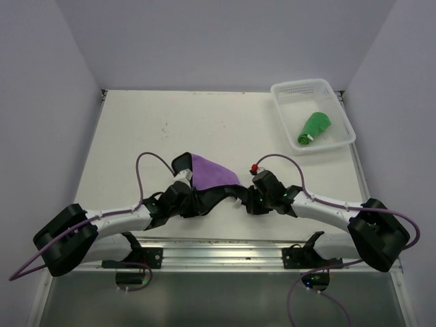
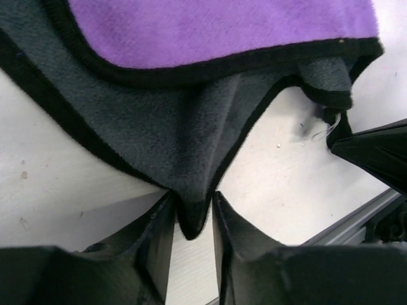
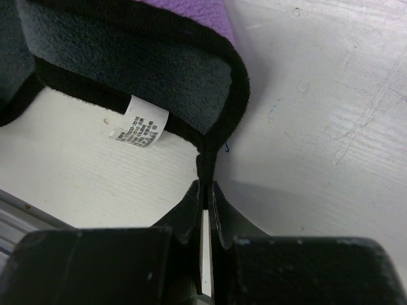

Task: Roll the towels
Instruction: Flatten the towel

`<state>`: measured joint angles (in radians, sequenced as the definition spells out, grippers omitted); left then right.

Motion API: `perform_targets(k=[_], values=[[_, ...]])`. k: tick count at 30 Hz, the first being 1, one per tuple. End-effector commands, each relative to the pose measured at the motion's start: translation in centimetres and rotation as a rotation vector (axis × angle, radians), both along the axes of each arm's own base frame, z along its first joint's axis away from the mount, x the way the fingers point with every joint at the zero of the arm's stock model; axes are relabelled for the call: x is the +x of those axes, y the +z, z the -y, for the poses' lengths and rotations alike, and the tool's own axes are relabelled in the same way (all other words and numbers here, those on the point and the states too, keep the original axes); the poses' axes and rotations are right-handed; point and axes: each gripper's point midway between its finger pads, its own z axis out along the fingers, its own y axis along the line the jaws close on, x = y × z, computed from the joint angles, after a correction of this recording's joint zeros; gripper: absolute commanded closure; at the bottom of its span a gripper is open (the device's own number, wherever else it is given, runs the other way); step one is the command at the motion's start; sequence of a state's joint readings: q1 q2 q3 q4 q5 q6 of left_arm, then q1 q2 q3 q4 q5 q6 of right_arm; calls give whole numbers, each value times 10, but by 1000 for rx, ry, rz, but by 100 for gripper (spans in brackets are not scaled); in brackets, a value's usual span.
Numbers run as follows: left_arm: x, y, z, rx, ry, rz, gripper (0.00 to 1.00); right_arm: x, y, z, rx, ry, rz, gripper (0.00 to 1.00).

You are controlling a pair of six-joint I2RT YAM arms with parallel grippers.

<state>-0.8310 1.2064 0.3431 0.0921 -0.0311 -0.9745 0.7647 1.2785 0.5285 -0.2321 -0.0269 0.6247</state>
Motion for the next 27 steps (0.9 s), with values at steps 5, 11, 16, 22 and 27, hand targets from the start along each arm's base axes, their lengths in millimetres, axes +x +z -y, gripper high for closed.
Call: perform_targets(k=[5, 11, 16, 22, 27], values=[[-11, -20, -25, 87, 89, -35, 86, -6, 6, 1, 15, 25, -1, 100], [-9, -3, -33, 88, 113, -2, 99, 2, 34, 1, 31, 4, 48, 100], [15, 46, -31, 118, 129, 108, 100, 17, 76, -5, 67, -6, 121, 100], [50, 103, -25, 70, 51, 177, 100, 55, 104, 3, 81, -84, 133, 100], [101, 139, -42, 8, 61, 212, 100, 90, 120, 0, 140, -113, 113, 100]])
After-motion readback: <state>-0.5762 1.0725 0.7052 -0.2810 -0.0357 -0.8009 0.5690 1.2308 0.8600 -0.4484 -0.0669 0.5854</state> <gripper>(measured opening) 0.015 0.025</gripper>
